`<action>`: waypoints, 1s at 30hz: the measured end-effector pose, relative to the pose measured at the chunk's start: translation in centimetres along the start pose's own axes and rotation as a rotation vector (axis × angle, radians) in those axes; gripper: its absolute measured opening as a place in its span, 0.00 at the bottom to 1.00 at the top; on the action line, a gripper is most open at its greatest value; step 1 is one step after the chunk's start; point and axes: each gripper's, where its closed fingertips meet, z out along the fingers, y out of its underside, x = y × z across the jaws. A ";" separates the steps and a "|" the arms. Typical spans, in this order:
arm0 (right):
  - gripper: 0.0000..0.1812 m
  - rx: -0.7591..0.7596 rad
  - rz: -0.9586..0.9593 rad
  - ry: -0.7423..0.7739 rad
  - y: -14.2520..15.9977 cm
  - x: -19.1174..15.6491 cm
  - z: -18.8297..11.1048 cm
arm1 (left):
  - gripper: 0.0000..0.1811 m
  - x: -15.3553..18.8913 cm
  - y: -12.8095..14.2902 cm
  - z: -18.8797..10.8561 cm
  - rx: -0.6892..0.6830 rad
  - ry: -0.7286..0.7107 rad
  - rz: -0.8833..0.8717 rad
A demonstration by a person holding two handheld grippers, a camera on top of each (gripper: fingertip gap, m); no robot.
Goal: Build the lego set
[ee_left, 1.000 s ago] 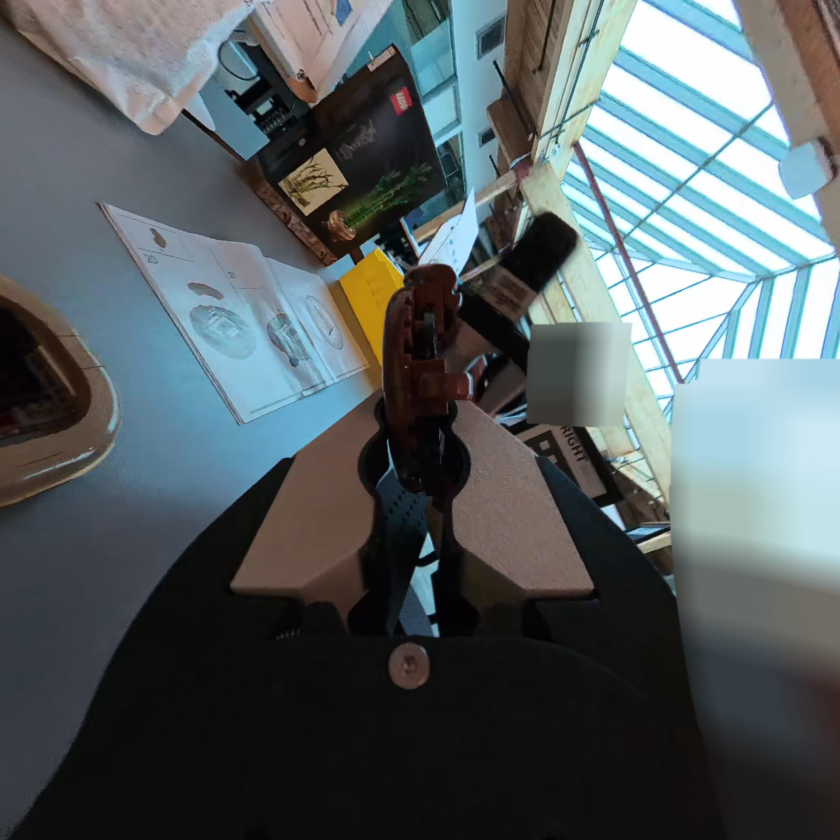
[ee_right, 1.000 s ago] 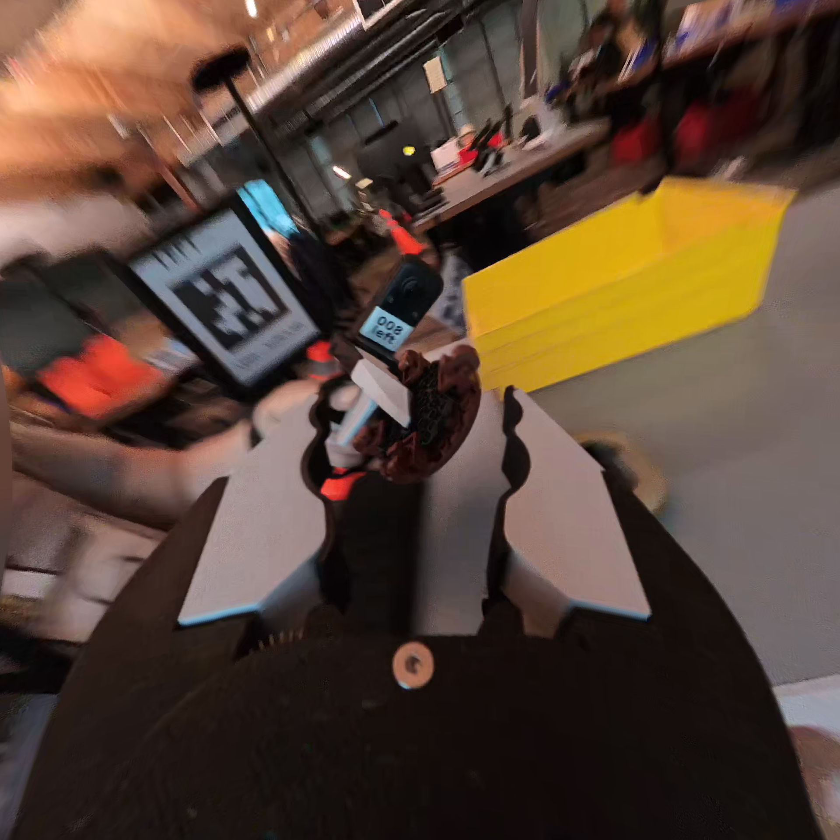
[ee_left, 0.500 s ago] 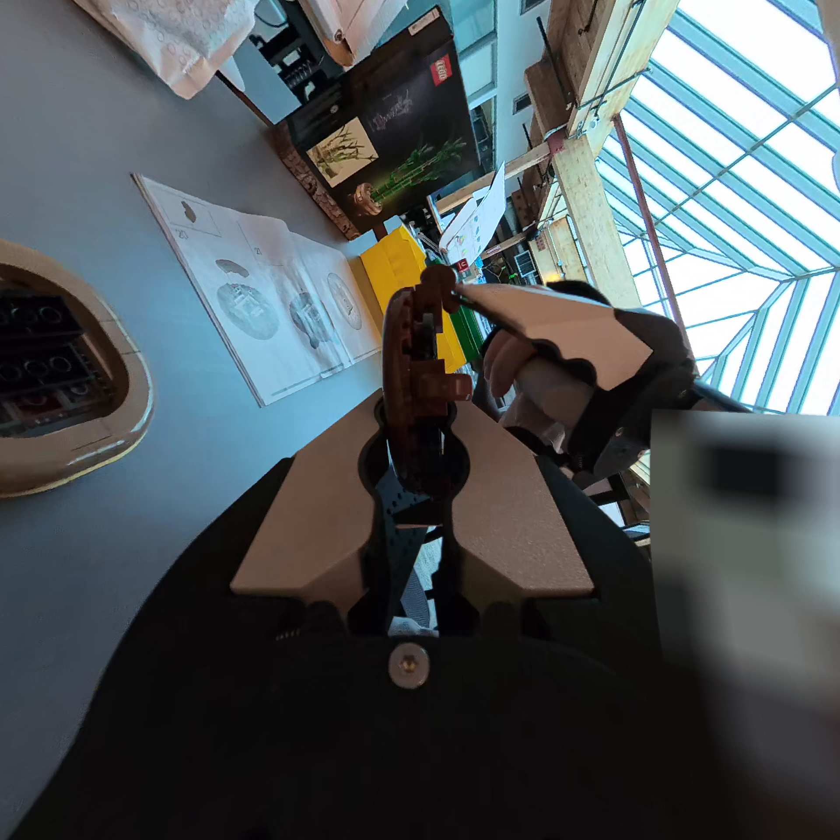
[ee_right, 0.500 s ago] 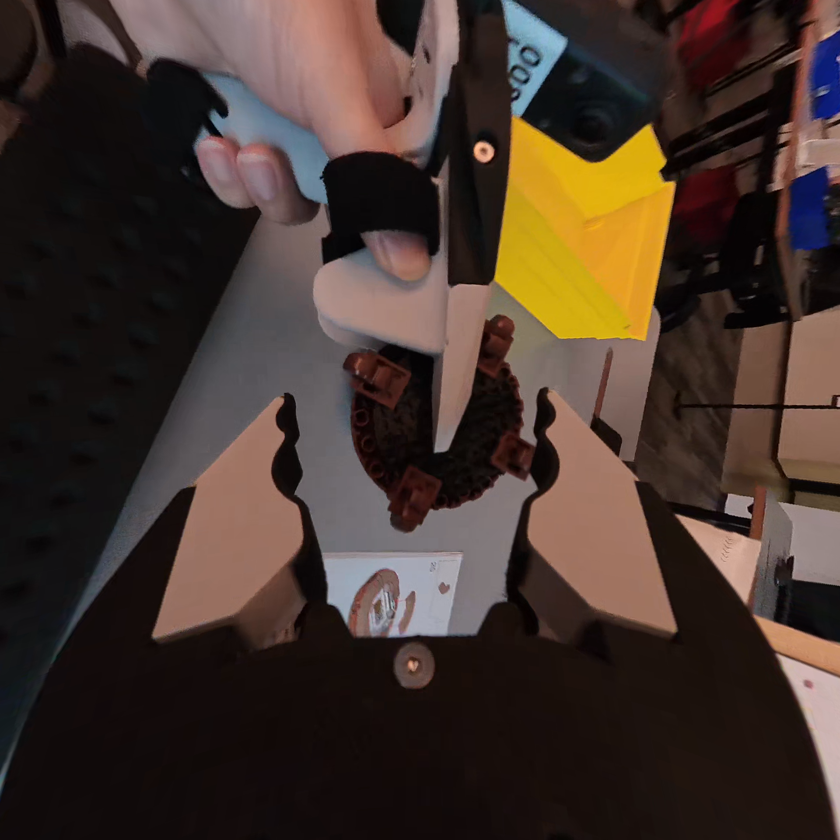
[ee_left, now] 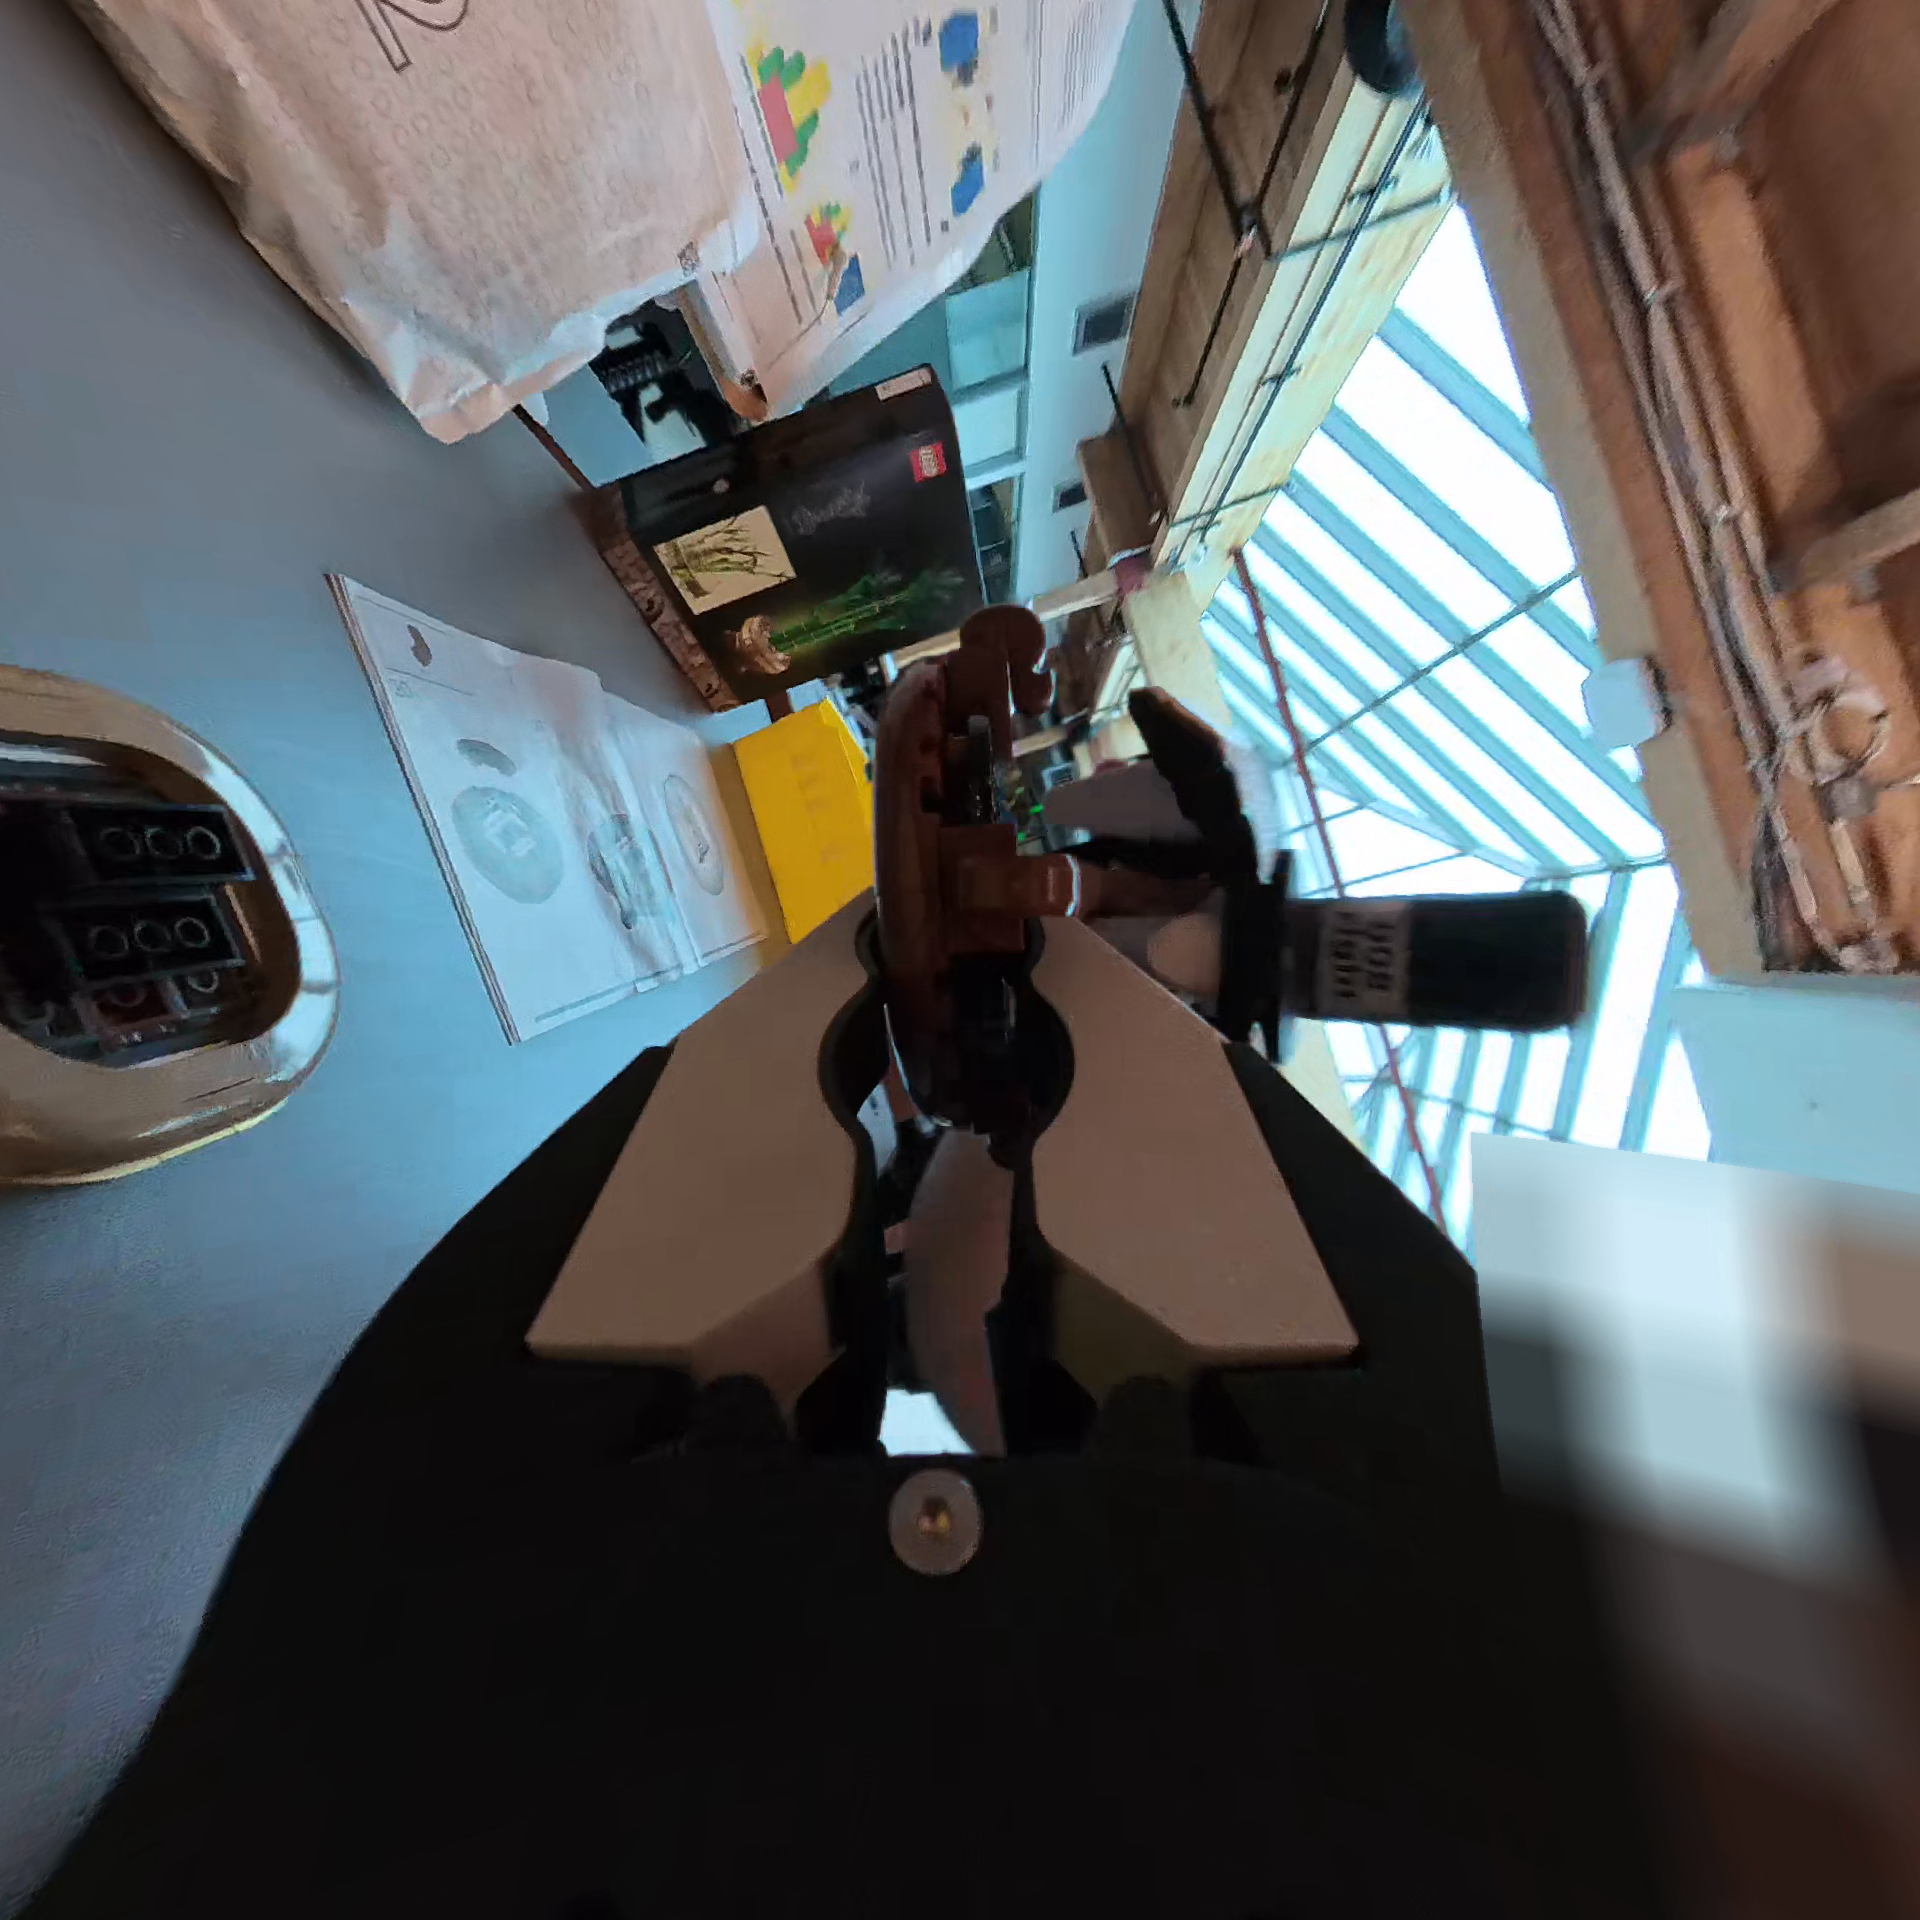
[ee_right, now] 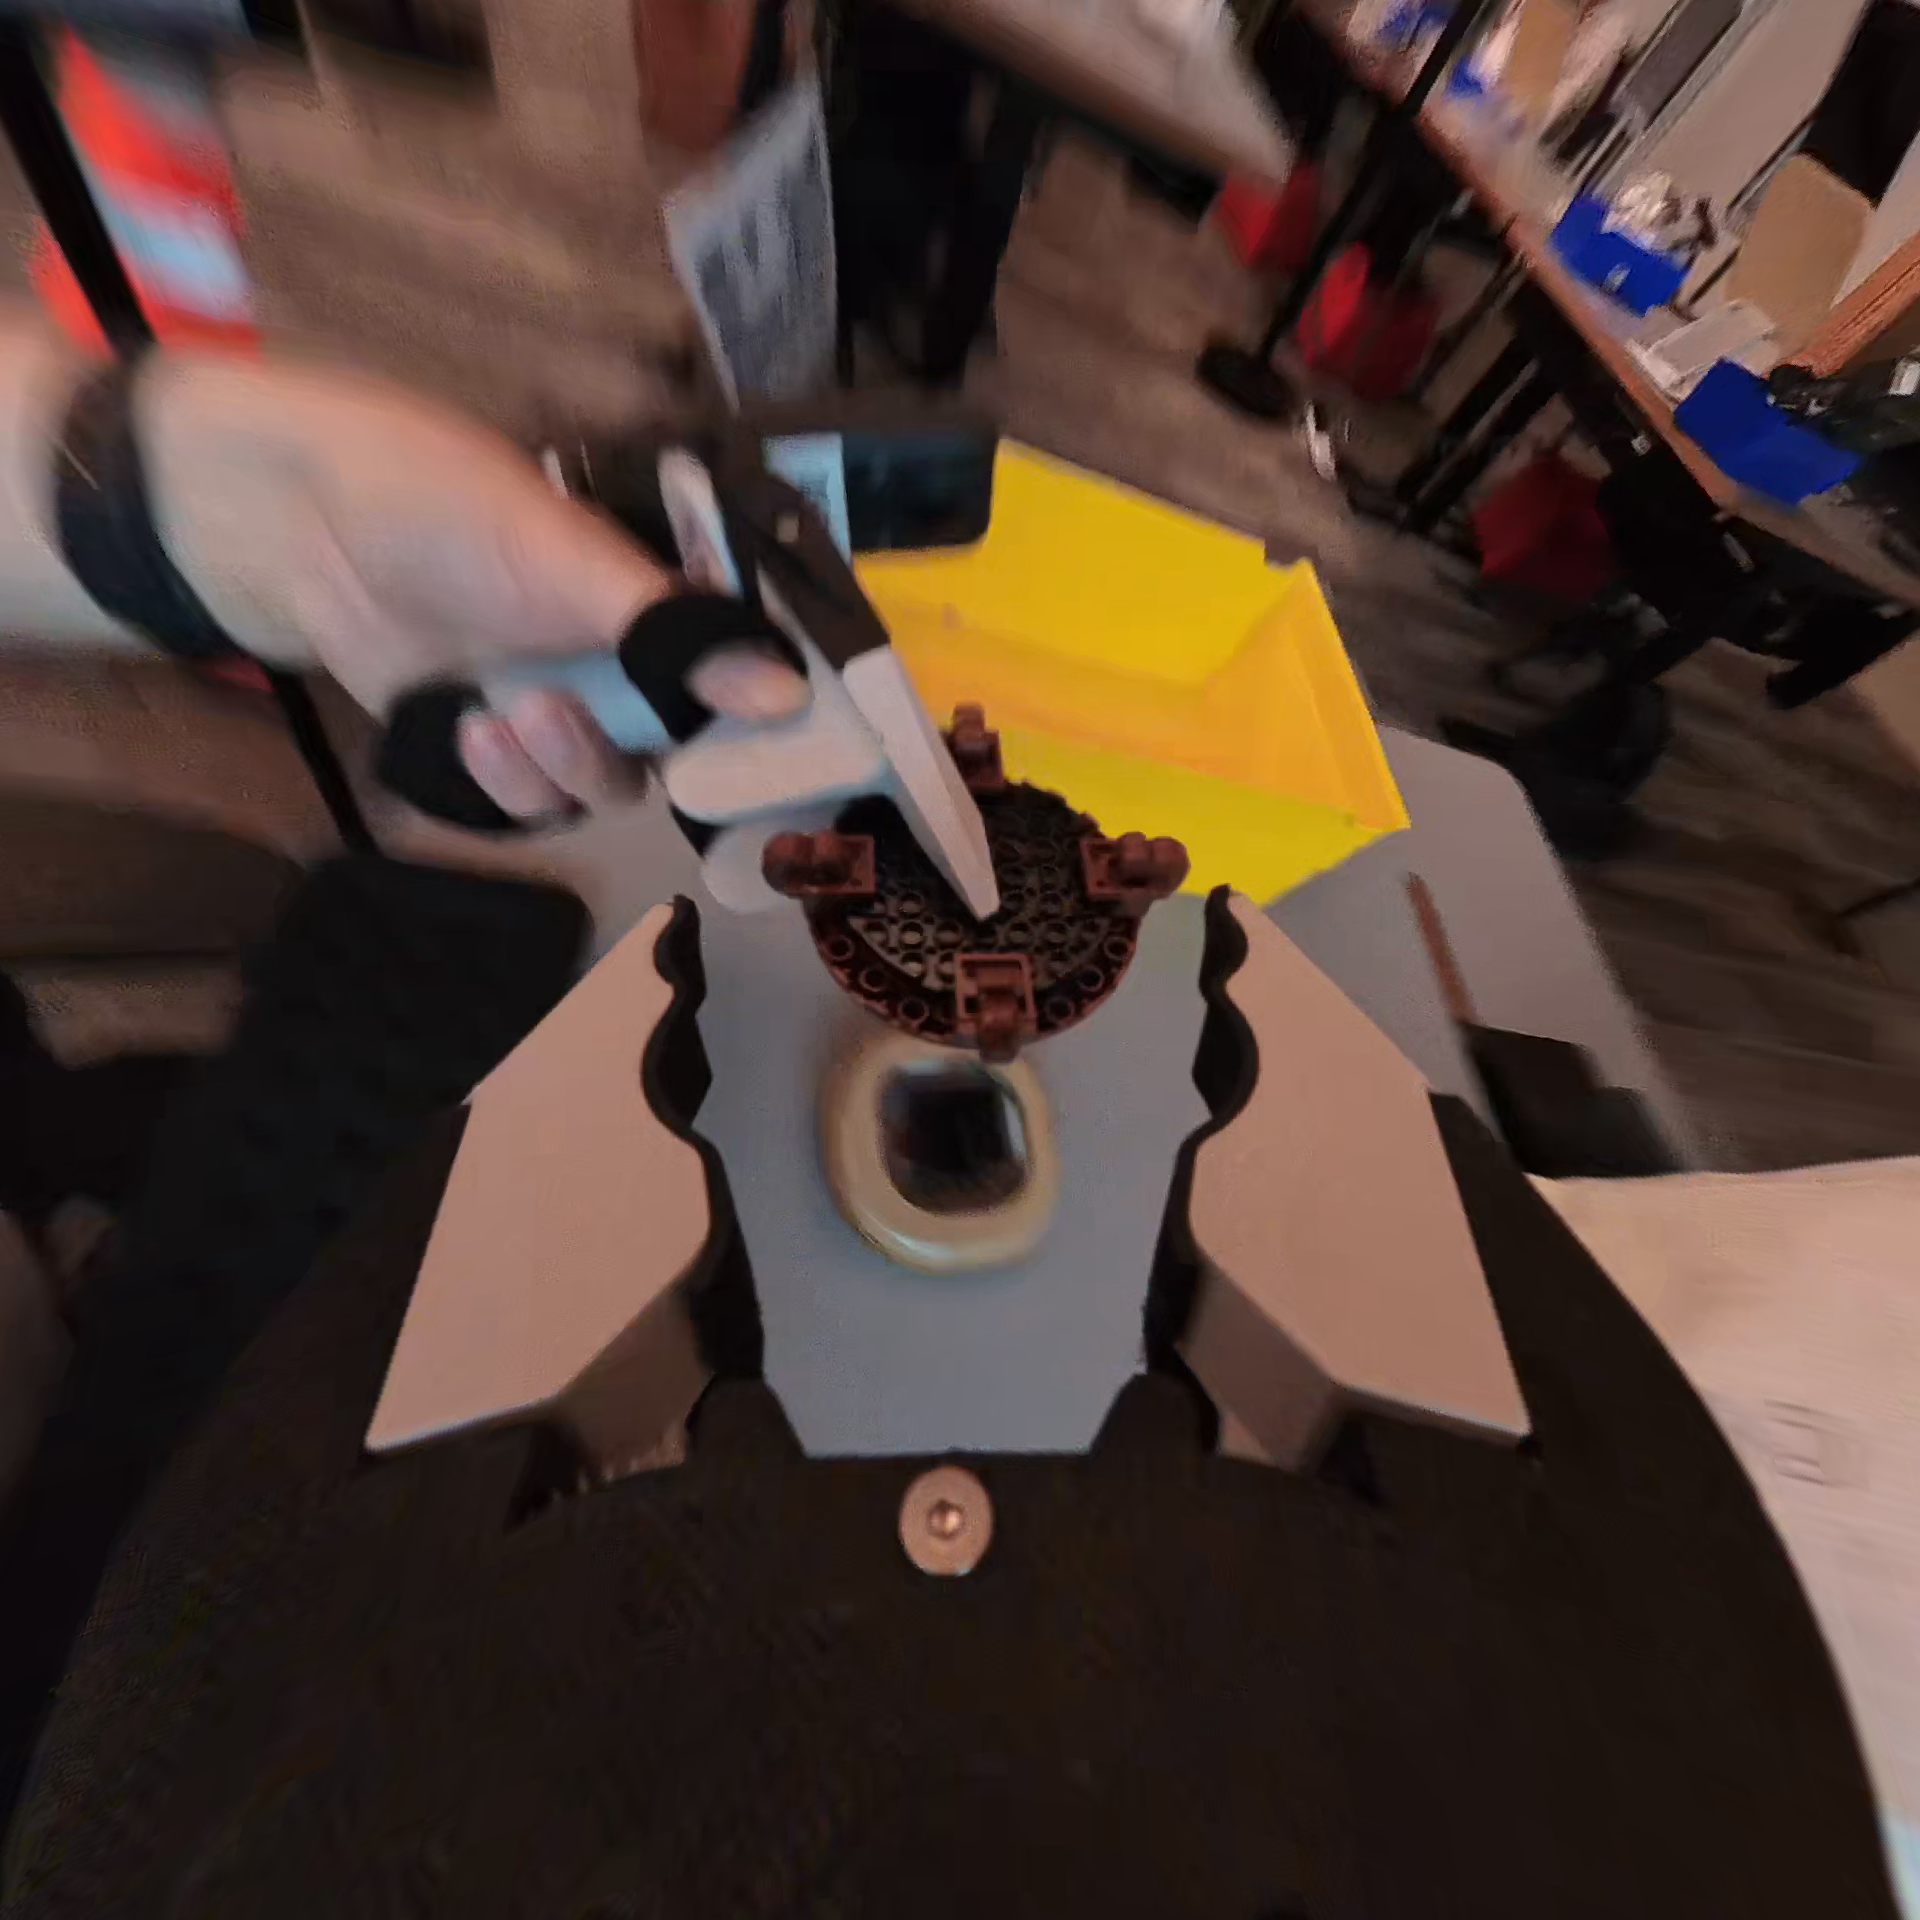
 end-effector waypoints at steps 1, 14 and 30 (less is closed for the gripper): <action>0.55 0.094 0.073 -0.018 -0.2 -0.1 -0.8 | 0.08 0.0 -0.2 -0.2 0.013 0.022 -0.043; 0.30 -0.075 -0.674 0.324 2.0 -1.3 -0.2 | 0.08 1.5 1.0 1.4 -0.046 0.043 -0.224; 0.10 -0.158 -1.070 0.747 -4.8 4.0 -8.7 | 0.08 11.4 1.0 7.4 -0.219 -0.037 -0.093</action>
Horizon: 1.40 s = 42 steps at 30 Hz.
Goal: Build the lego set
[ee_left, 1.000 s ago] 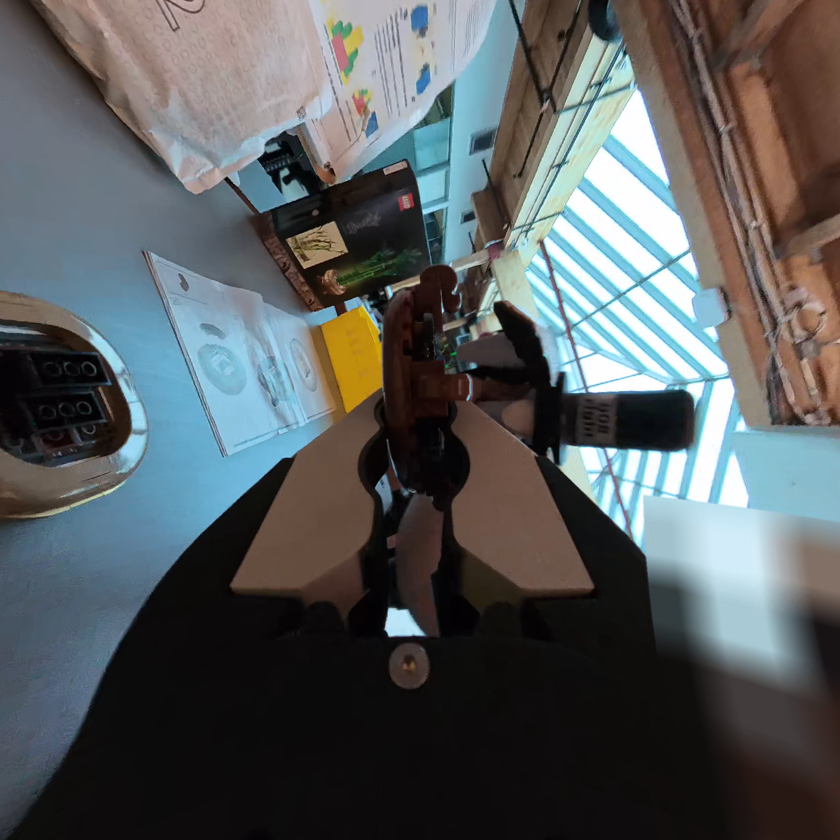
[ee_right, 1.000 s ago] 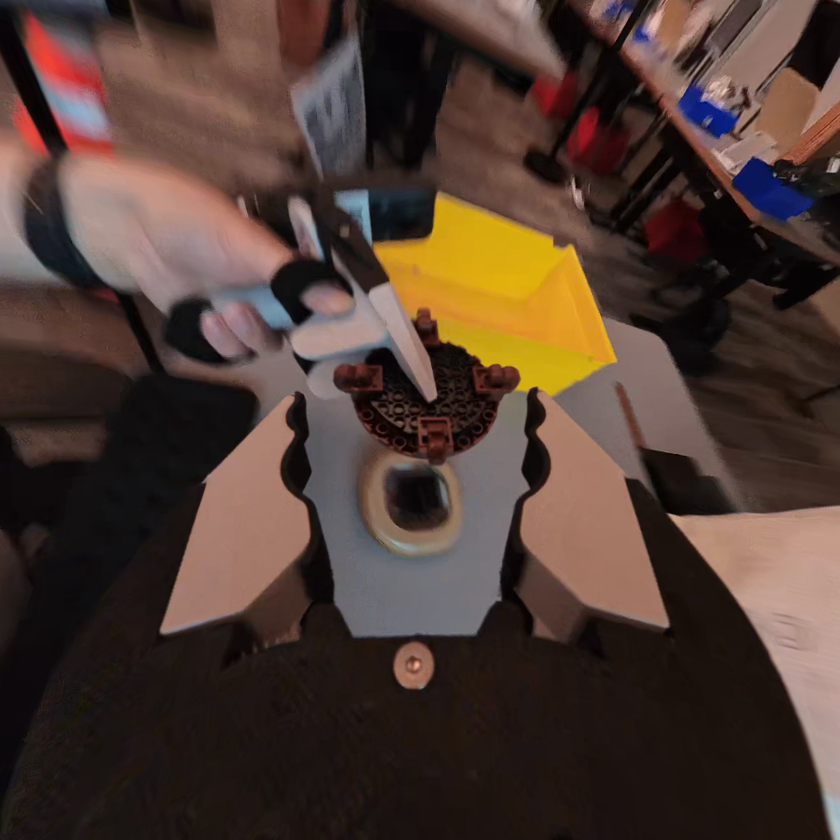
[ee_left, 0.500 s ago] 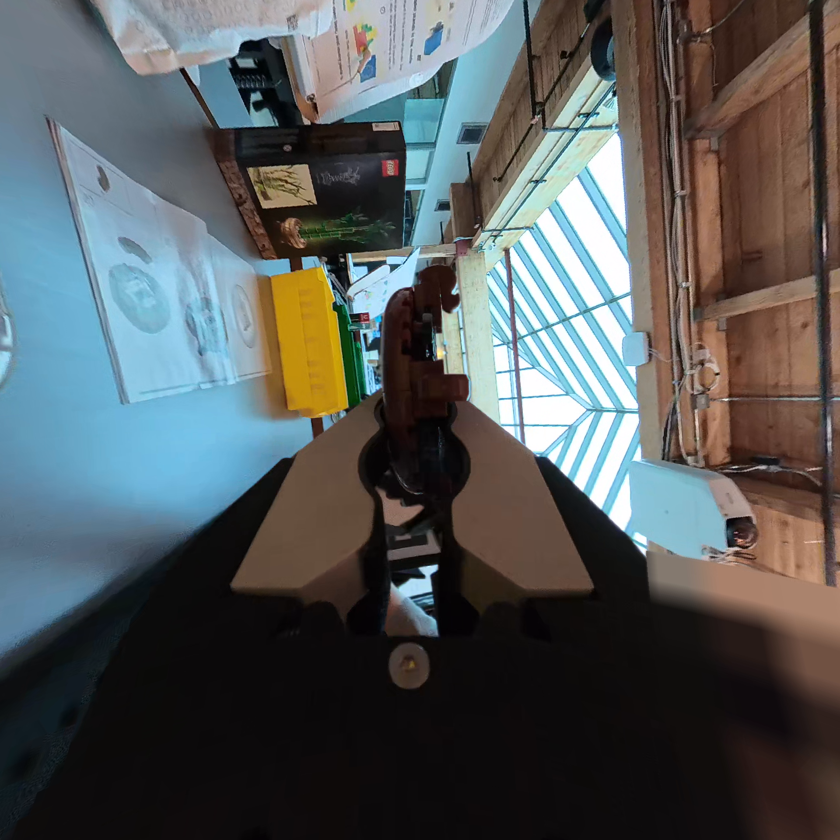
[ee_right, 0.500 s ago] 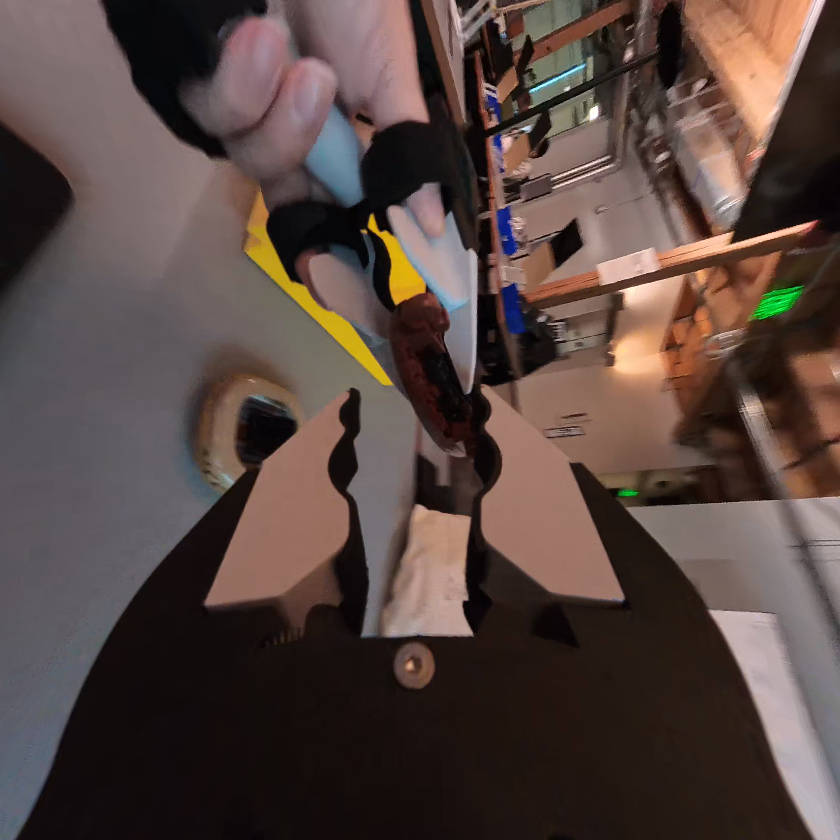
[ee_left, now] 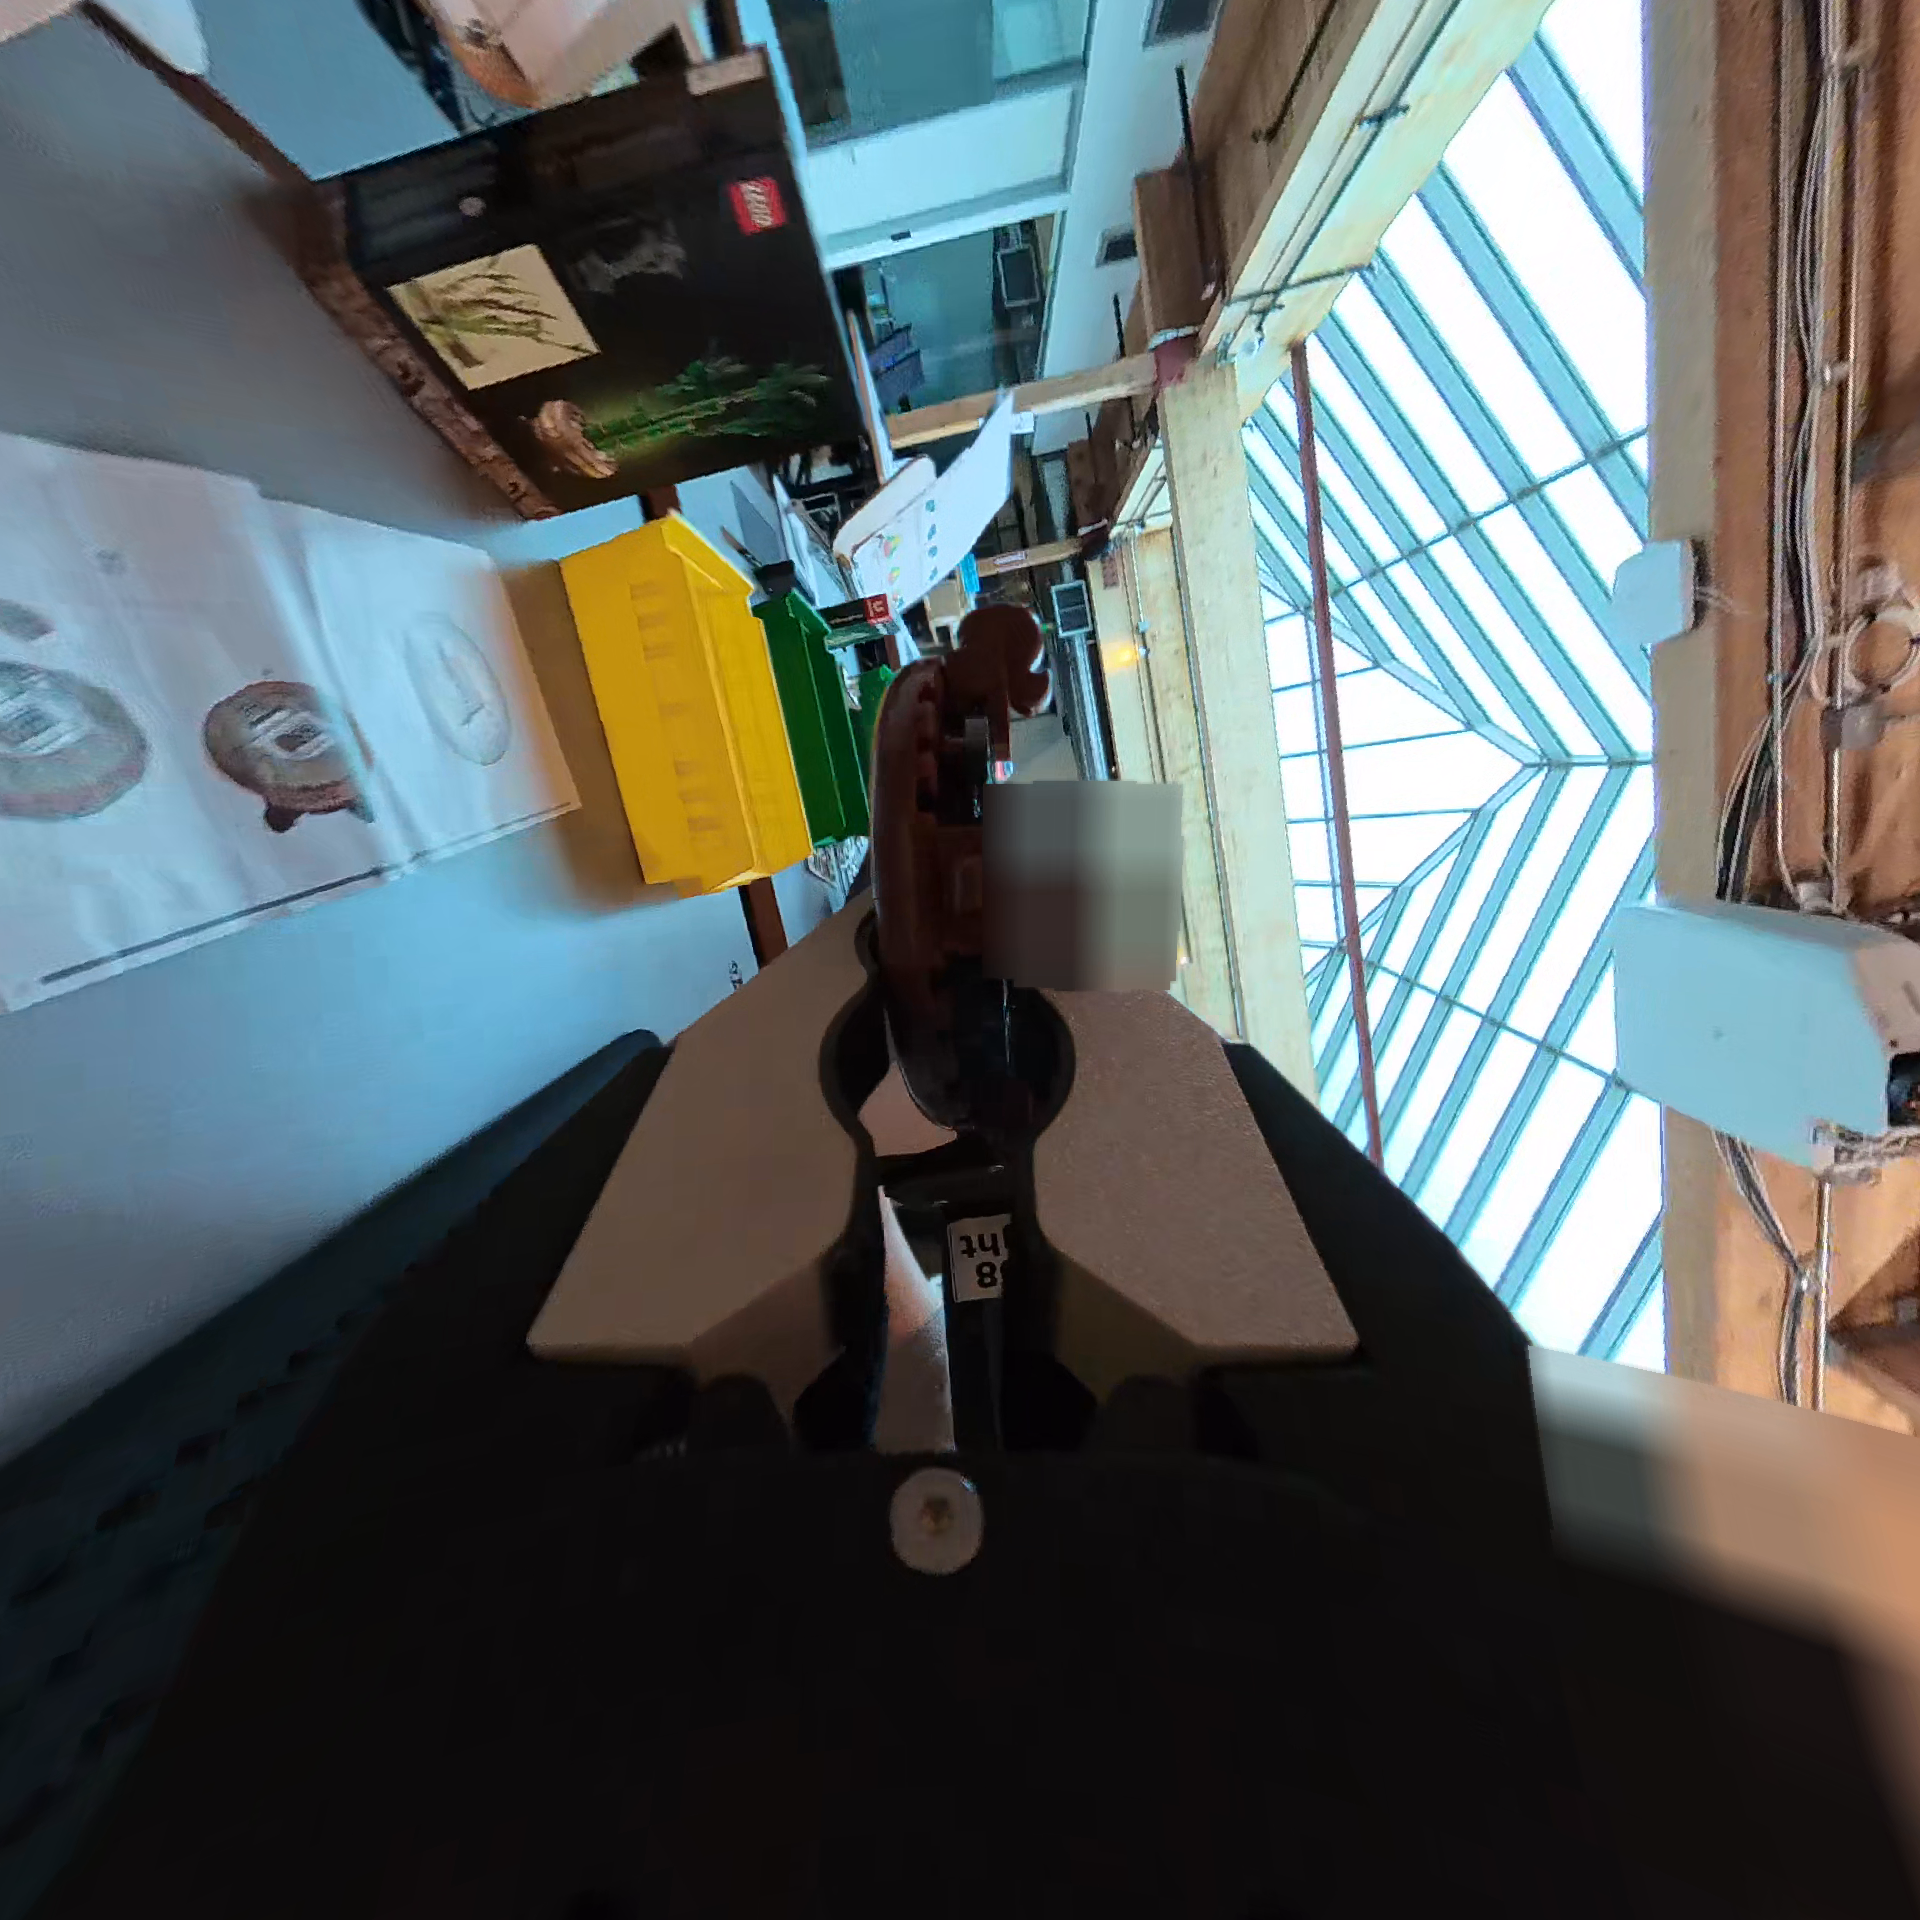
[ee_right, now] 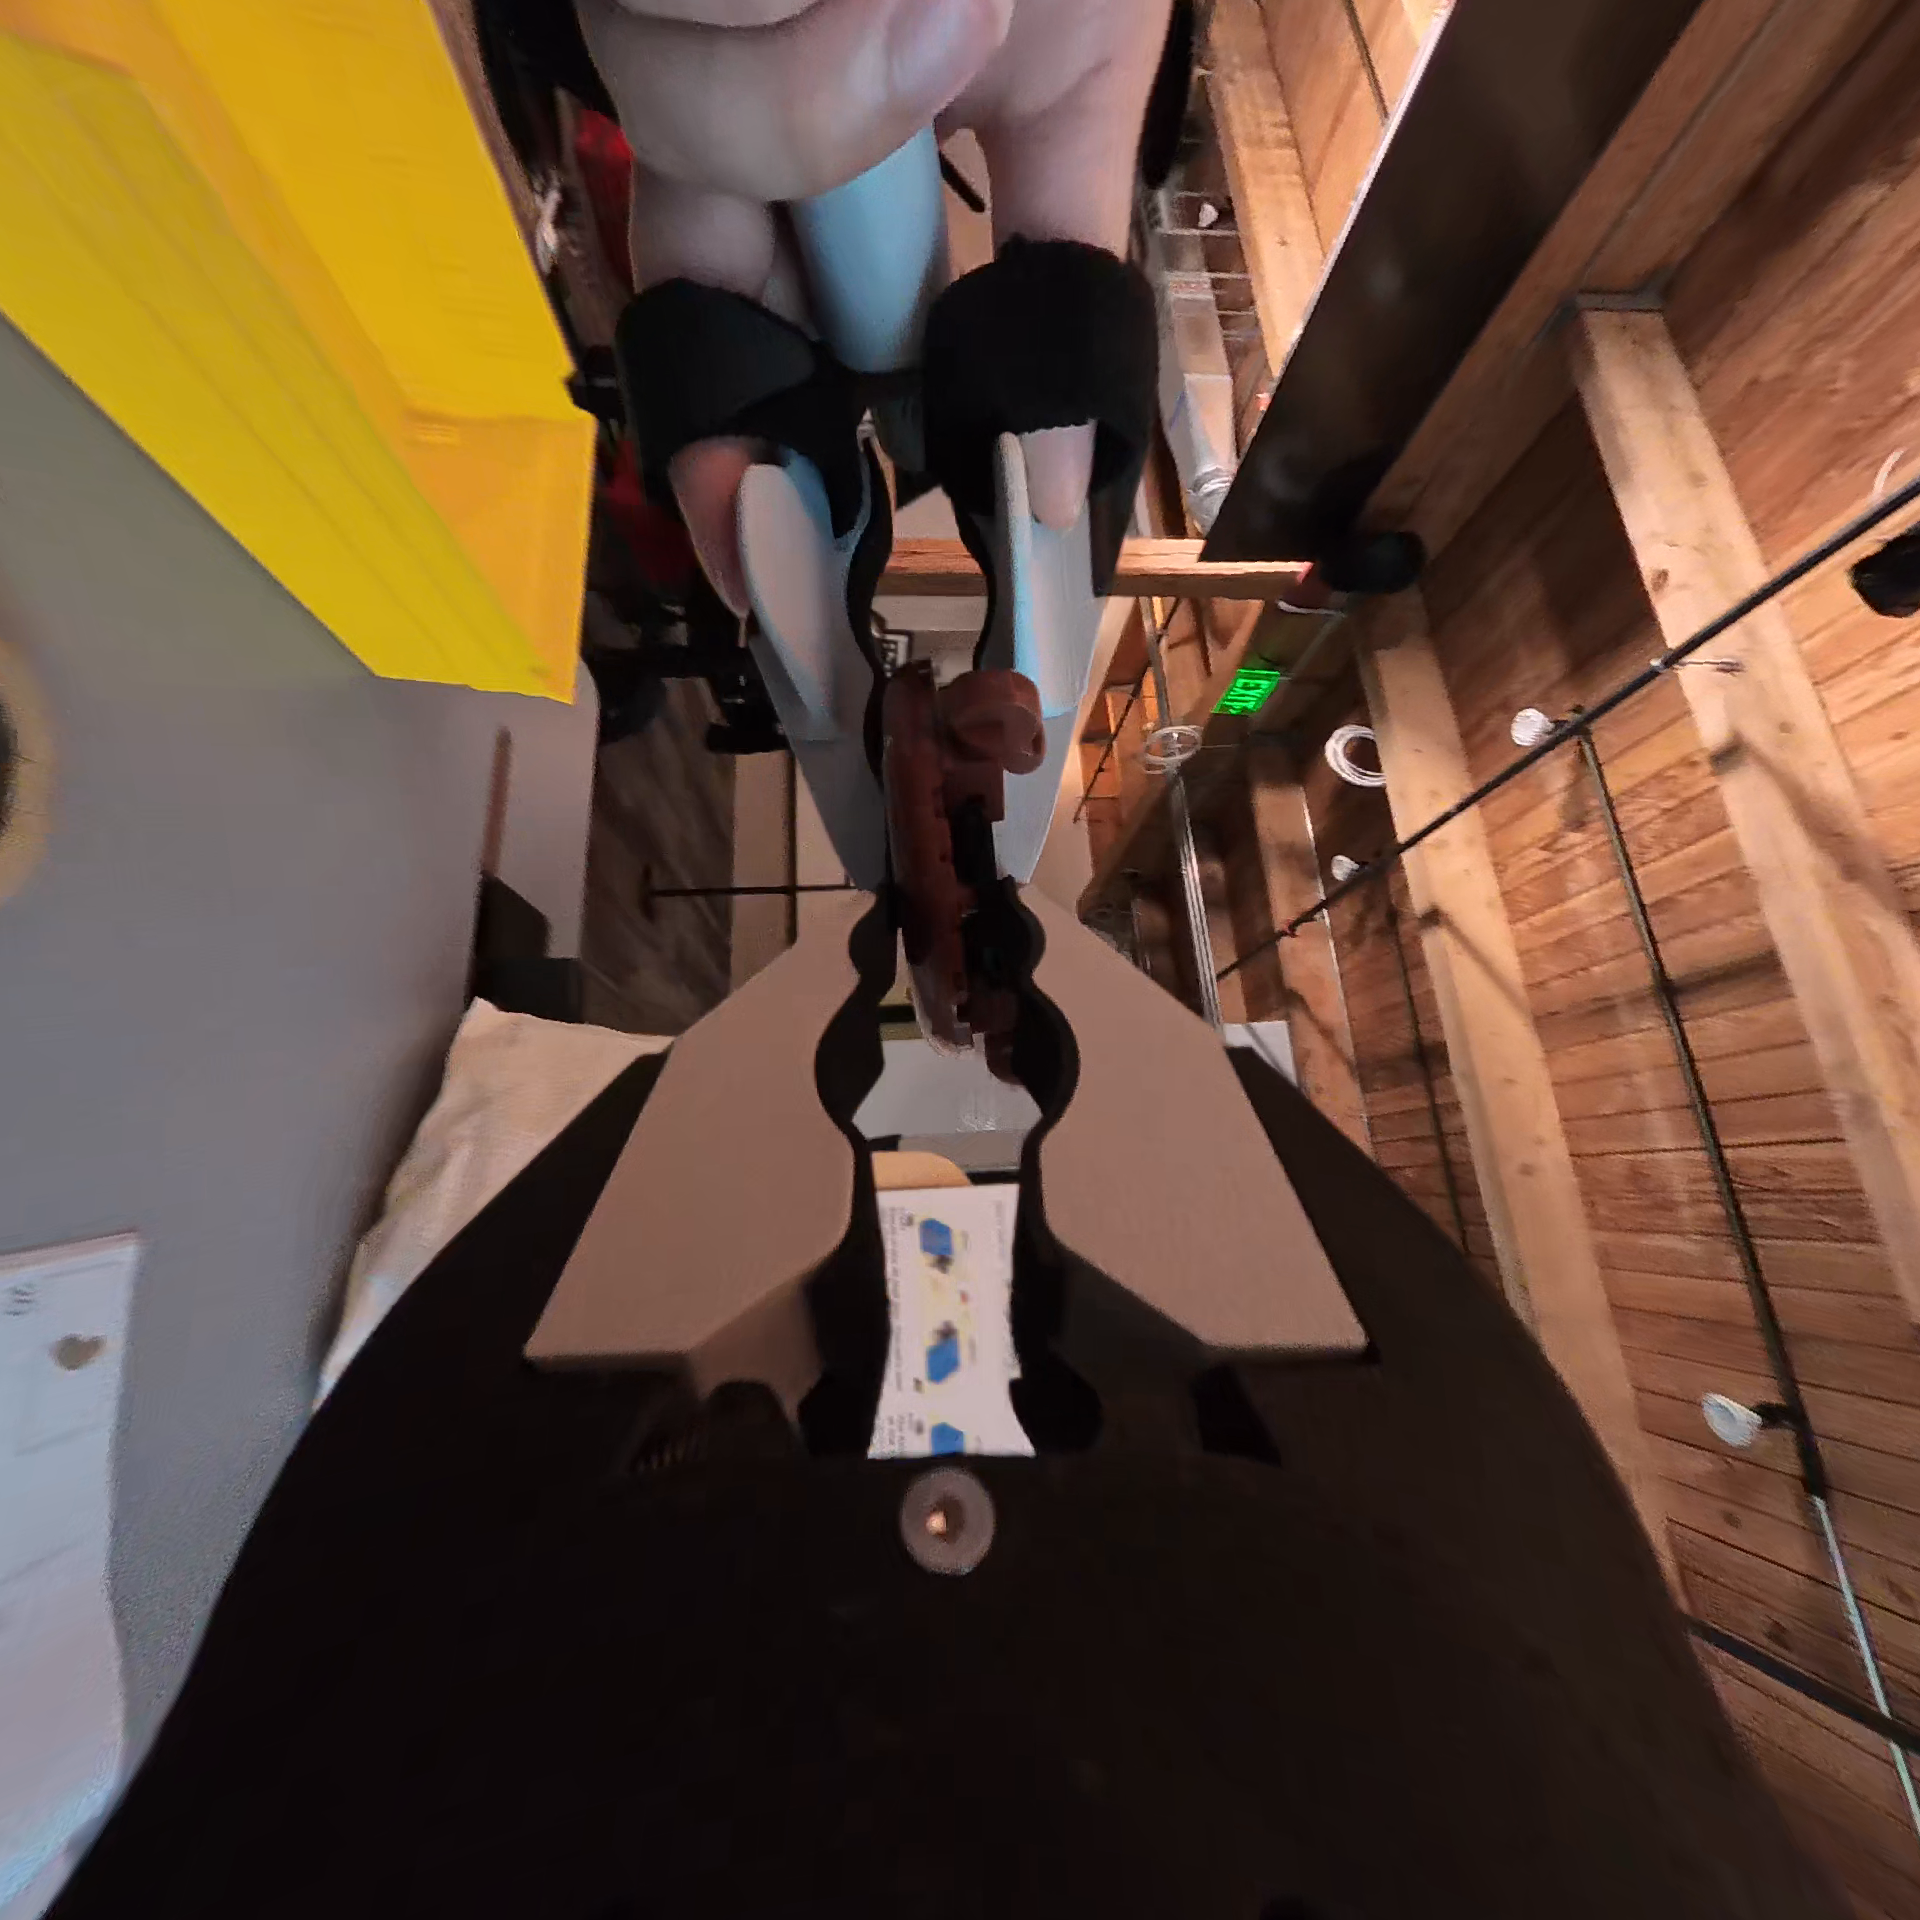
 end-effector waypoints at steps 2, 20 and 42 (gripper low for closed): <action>0.09 -0.009 -0.007 0.029 0.6 1.8 -0.6 | 0.09 1.8 0.0 0.9 -0.016 0.024 0.018; 0.08 0.257 1.004 -0.057 4.6 12.4 -6.3 | 0.29 11.2 5.0 -0.5 -0.117 0.185 0.538; 0.09 0.742 1.866 -0.532 -2.1 4.8 -5.0 | 0.16 4.7 5.4 -0.7 0.181 0.214 1.285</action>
